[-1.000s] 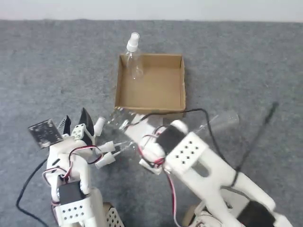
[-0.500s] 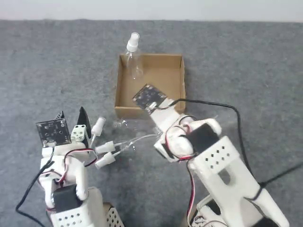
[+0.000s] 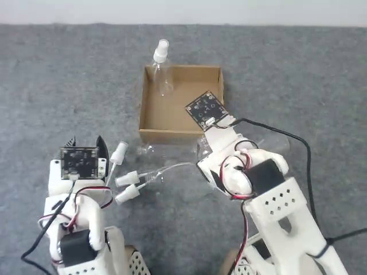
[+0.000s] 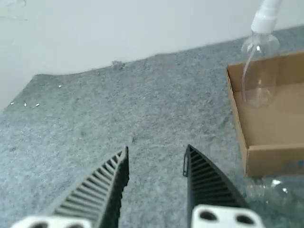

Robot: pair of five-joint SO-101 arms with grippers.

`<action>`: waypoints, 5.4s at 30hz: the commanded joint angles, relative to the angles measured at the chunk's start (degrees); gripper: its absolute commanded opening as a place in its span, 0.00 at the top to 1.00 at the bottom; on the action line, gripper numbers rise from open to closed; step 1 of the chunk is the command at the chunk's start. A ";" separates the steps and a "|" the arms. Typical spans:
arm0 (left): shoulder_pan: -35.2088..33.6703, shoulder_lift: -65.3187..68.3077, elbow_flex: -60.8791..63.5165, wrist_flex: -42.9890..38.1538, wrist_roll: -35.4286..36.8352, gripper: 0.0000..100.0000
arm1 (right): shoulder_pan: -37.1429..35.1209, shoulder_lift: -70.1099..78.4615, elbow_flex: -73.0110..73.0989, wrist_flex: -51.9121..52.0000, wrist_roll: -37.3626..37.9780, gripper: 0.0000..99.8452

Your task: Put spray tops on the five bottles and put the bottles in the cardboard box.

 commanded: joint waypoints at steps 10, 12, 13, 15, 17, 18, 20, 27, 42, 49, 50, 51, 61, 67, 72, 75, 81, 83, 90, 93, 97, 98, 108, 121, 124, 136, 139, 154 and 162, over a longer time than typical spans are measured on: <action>0.09 24.26 -18.59 7.56 -3.52 0.82 | 0.84 -3.03 1.14 -3.74 -0.97 0.99; 0.00 29.19 -21.58 9.32 -3.52 0.82 | 0.84 -2.77 1.49 -4.26 -0.88 0.99; 0.00 31.21 -22.64 10.02 -3.60 0.82 | 0.84 -2.68 1.49 -4.35 -0.88 0.99; 0.00 35.08 -24.48 10.90 -3.69 0.82 | 0.84 -2.68 1.49 -4.35 -0.88 0.99; 0.00 38.68 -25.98 11.78 -5.19 0.82 | 0.84 -2.68 1.49 -4.35 -0.88 0.99; 0.00 40.35 -26.51 12.22 -6.07 0.82 | 0.84 -2.68 1.49 -4.35 -0.88 0.99; -0.09 43.87 -27.56 13.10 -7.38 0.82 | 0.84 -2.59 1.49 -4.35 -0.88 0.99; -0.18 57.32 -31.08 13.80 -9.14 0.76 | 0.84 -2.59 1.49 -4.35 -0.79 0.99; 0.09 91.69 -49.01 14.15 -8.97 0.76 | 0.84 -2.51 1.49 -4.35 -0.62 0.99; 0.18 103.38 -56.31 15.03 -8.97 0.76 | 0.84 -2.51 1.49 -4.35 -0.62 0.99; 0.53 104.88 -57.54 15.74 -8.97 0.76 | 0.84 -2.51 1.49 -4.35 -0.62 0.99; 1.05 106.46 -58.68 16.62 -8.97 0.76 | 0.84 -2.51 1.49 -4.35 -0.53 0.99; 3.43 119.65 -68.88 19.25 -6.42 0.76 | 0.84 -2.51 1.49 -4.35 -0.53 0.99; 3.78 125.45 -70.46 19.34 -6.42 0.82 | 0.84 -2.51 1.49 -4.35 -0.53 0.99; 3.87 126.51 -71.08 19.43 -6.77 0.88 | 0.84 -2.51 1.49 -4.35 -0.53 0.99; 3.96 126.42 -71.87 21.27 -6.95 0.92 | 0.84 -2.51 1.58 -4.35 -0.53 0.99; 4.04 126.42 -77.23 28.57 -9.49 0.99 | 0.84 -2.51 1.58 -4.26 -0.62 0.99; 3.60 126.42 -79.25 30.15 -9.49 0.99 | 0.84 -2.51 1.58 -4.26 -0.70 0.99; 2.02 126.15 -82.59 33.49 -9.58 0.99 | 0.84 -2.51 1.58 -4.26 -0.79 0.99; 2.02 124.13 -82.24 33.67 -9.58 0.99 | 0.84 -2.51 1.58 -4.26 -0.79 0.99; 2.11 119.12 -81.54 34.73 -9.41 0.99 | 0.84 -2.51 3.08 -6.02 -0.70 0.99; 2.20 117.63 -81.10 34.81 -9.41 0.99 | 0.84 -2.51 3.52 -6.55 -0.62 0.99; 2.20 104.79 -73.27 34.02 -9.41 0.99 | 0.48 -3.03 4.57 -7.69 -0.70 0.99; 2.37 85.71 -58.95 23.56 -3.69 0.99 | 0.31 -10.15 6.77 -7.96 -0.97 0.99; 2.64 82.46 -58.15 23.03 -2.02 0.99 | 0.31 -12.53 8.62 -9.45 -0.97 0.99; 3.08 72.70 -57.63 19.78 8.70 0.99 | -4.44 -21.93 13.89 -11.38 -1.05 0.99; 4.66 70.42 -57.54 19.78 10.99 0.99 | -4.62 -25.63 15.65 -12.53 -1.05 0.99; 16.09 57.05 -57.80 14.42 24.18 0.99 | -4.62 -41.10 28.66 -23.52 -0.53 0.99; 22.86 49.14 -57.71 8.26 30.77 0.99 | -4.62 -44.62 34.64 -30.11 -0.44 0.99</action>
